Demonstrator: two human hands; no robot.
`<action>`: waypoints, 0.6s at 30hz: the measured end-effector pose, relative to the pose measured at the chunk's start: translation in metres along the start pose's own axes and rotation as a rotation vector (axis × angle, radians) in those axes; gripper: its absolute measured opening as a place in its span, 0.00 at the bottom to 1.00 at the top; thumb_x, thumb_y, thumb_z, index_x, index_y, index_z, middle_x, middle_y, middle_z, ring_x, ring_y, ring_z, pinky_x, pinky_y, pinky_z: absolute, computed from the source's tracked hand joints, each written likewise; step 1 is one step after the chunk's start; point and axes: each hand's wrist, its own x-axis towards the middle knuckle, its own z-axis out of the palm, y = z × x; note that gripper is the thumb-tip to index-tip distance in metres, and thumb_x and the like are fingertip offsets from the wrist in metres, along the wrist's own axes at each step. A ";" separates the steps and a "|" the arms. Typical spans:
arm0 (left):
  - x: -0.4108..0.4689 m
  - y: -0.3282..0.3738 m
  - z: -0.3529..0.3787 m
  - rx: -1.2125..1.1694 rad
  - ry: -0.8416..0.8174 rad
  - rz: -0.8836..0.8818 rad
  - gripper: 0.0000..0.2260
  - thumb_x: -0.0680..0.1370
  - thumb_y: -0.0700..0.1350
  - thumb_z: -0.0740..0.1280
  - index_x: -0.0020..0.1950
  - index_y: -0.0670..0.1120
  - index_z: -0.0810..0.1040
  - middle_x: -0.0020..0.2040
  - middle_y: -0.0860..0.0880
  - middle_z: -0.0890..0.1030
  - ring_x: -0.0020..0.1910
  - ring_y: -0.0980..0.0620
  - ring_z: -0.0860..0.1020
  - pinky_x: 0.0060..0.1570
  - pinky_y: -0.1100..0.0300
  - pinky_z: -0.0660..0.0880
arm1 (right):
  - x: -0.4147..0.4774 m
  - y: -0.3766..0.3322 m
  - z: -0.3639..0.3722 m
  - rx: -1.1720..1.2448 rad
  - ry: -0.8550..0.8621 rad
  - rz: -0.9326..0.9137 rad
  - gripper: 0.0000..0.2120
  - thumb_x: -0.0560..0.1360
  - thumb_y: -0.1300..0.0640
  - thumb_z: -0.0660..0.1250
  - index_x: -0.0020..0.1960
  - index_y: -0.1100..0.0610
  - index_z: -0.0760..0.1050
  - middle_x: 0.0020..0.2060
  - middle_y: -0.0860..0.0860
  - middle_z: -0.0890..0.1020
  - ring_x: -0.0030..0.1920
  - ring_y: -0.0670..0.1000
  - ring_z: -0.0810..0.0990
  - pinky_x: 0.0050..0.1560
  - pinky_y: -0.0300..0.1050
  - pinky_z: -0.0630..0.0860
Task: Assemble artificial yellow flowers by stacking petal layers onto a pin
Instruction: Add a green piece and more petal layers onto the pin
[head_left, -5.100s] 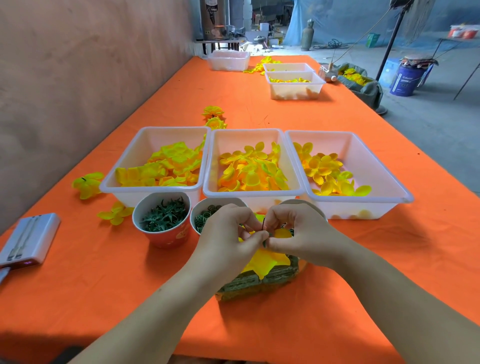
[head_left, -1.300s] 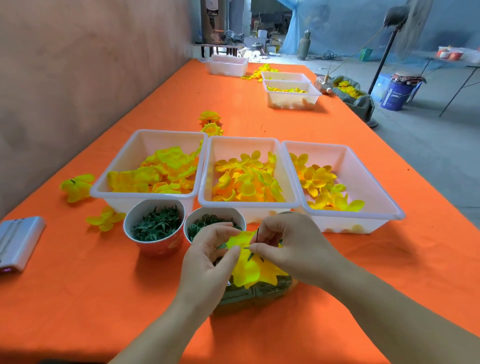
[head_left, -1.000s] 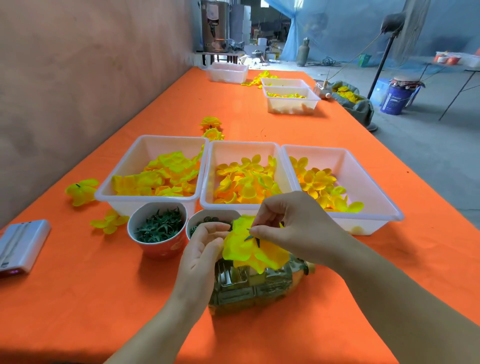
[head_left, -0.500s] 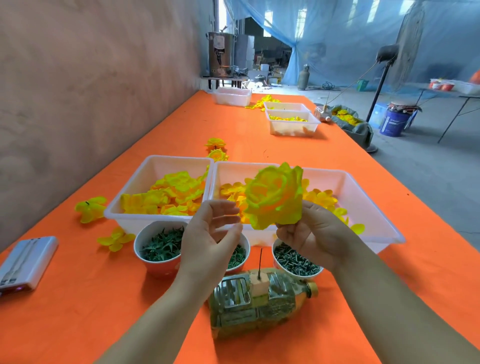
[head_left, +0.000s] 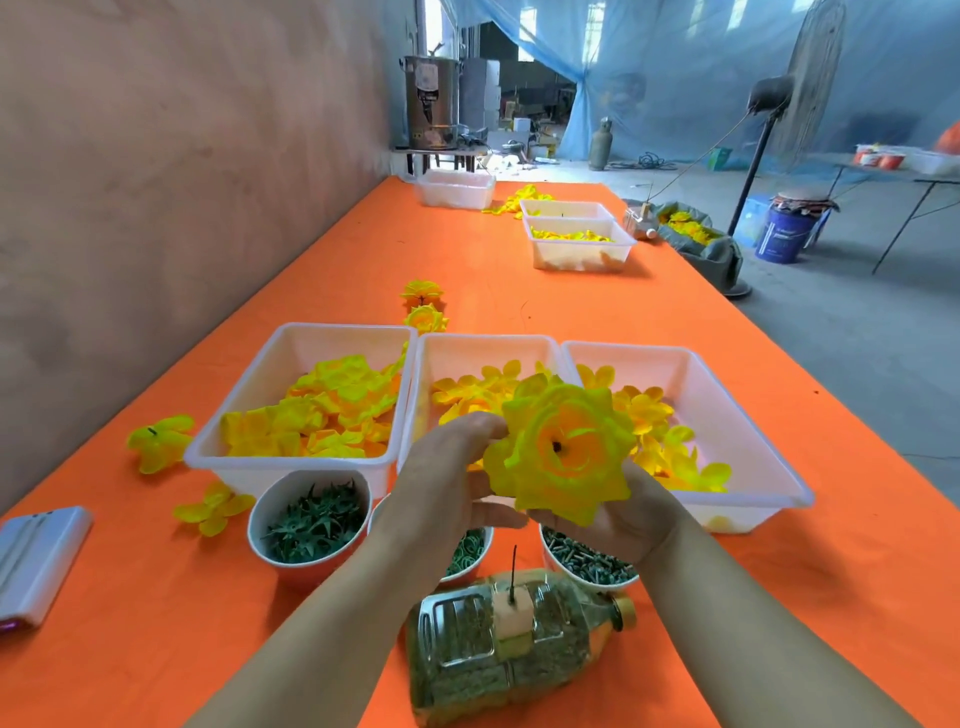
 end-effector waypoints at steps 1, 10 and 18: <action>0.002 0.005 0.000 -0.058 -0.020 -0.059 0.13 0.73 0.56 0.68 0.45 0.47 0.82 0.39 0.48 0.83 0.35 0.45 0.83 0.32 0.50 0.81 | 0.003 -0.004 0.000 -0.008 0.005 -0.012 0.27 0.57 0.48 0.86 0.54 0.54 0.85 0.51 0.55 0.85 0.50 0.54 0.85 0.49 0.49 0.83; 0.028 0.019 -0.007 0.252 -0.047 0.015 0.19 0.68 0.47 0.75 0.59 0.51 0.81 0.50 0.47 0.86 0.49 0.47 0.85 0.44 0.50 0.83 | 0.036 -0.022 -0.005 -0.034 -0.036 -0.079 0.14 0.83 0.61 0.59 0.62 0.55 0.80 0.56 0.53 0.84 0.57 0.53 0.82 0.58 0.50 0.79; 0.036 0.022 -0.010 0.683 0.125 0.185 0.16 0.70 0.50 0.72 0.57 0.51 0.79 0.48 0.48 0.83 0.48 0.50 0.82 0.46 0.47 0.80 | 0.052 -0.016 -0.007 -0.084 -0.002 -0.091 0.21 0.70 0.51 0.78 0.61 0.53 0.82 0.57 0.54 0.84 0.58 0.54 0.82 0.57 0.51 0.79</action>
